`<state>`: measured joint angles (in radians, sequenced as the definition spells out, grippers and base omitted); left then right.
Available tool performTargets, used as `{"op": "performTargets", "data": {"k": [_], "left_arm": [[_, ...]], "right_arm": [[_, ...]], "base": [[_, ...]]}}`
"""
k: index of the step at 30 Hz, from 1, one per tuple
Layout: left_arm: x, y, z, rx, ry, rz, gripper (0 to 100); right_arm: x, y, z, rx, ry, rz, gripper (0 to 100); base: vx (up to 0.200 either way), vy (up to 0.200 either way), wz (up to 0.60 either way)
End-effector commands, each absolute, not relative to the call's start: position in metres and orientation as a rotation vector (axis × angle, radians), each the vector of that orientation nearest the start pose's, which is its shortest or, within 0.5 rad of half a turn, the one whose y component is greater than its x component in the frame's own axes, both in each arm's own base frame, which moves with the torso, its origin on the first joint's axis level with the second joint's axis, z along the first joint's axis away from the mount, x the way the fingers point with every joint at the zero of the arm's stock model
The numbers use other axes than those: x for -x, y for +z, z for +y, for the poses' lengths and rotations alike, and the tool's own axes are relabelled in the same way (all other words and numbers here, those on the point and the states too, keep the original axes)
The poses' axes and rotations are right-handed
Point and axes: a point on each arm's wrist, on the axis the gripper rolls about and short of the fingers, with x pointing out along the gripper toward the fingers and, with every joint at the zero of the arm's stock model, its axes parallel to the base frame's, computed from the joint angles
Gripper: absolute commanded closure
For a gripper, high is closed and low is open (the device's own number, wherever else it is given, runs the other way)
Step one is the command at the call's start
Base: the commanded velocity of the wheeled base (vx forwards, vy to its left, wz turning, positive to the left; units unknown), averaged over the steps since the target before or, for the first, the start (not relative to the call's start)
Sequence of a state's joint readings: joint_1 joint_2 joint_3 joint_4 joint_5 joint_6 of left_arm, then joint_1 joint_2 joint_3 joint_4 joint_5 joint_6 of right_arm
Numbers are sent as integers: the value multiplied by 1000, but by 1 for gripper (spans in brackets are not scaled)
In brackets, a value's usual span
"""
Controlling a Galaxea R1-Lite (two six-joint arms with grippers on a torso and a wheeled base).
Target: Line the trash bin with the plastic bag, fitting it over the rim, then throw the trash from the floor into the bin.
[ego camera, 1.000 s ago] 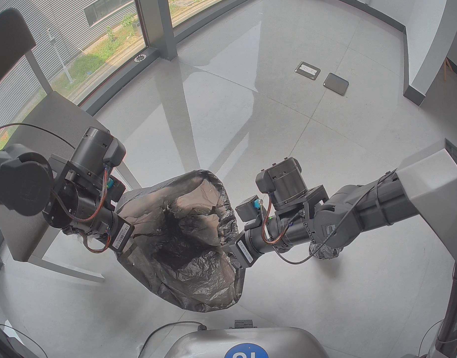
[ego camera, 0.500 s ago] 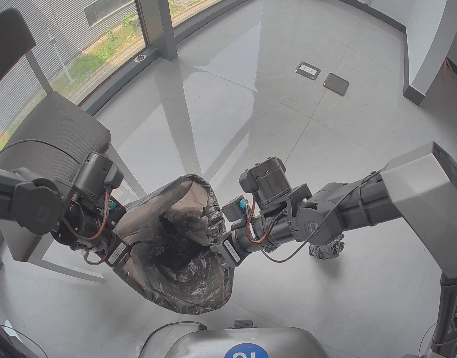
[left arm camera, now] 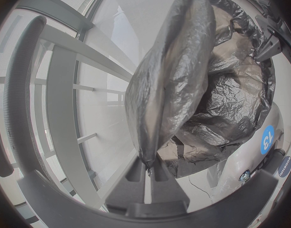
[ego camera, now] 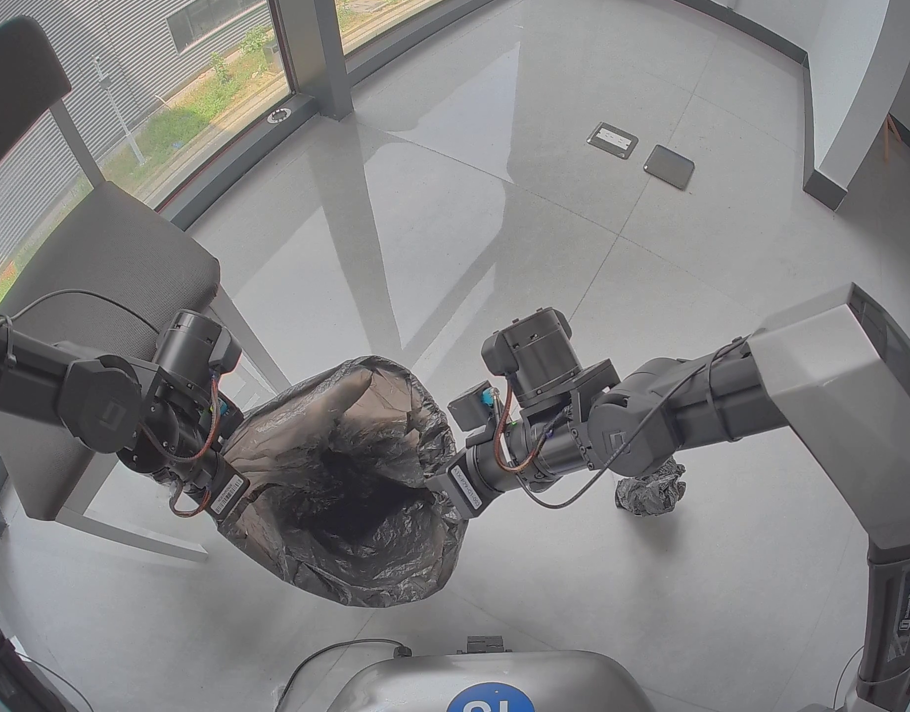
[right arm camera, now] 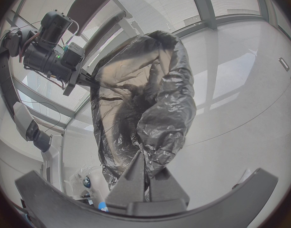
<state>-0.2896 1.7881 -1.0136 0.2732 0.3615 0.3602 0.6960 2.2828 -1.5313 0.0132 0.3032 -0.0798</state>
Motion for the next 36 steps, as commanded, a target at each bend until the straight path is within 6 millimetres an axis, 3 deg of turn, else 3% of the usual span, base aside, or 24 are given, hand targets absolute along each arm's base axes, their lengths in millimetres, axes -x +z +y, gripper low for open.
{"op": "performTargets", "data": {"k": [1, 15, 23, 30, 36], "left_arm": [[-286, 134, -72, -660, -104, 1019, 100], [-292, 137, -79, -653, -114, 999, 100], [-297, 136, -81, -653, -119, 997, 100], [-300, 122, -81, -667, -123, 1043, 100], [-302, 123, -82, -662, -123, 1032, 100]], "right_arm": [[-350, 90, 291, 217, 965, 735, 100], [-391, 80, 268, 211, 886, 760, 100], [-409, 71, 275, 209, 880, 750, 100], [-408, 68, 282, 215, 891, 760, 100], [-409, 64, 282, 217, 890, 767, 100]], "base": [[0, 0, 0], [0, 0, 0], [0, 0, 0], [0, 0, 0], [0, 0, 0]]}}
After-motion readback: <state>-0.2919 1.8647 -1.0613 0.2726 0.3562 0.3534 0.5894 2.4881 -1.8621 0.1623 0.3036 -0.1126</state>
